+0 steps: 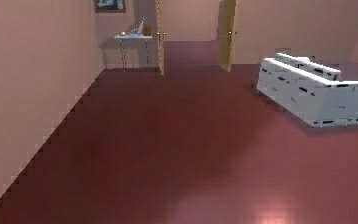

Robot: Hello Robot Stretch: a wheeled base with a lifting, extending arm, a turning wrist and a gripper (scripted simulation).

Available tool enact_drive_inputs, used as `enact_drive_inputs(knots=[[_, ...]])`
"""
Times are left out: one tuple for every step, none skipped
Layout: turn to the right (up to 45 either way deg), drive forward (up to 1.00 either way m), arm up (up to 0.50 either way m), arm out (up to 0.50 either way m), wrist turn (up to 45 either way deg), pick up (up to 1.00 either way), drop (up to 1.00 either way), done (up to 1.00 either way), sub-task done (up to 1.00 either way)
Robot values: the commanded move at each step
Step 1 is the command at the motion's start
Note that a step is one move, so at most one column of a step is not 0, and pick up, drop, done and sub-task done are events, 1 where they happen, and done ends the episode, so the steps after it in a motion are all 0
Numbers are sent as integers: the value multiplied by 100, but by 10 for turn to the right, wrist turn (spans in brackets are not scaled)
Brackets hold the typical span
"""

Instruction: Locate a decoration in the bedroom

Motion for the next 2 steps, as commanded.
enact_drive_inputs(knots=[[0, 100, 0, 0, 0, 0, 0, 0, 0], [0, 100, 0, 0, 0, 0, 0, 0, 0]])
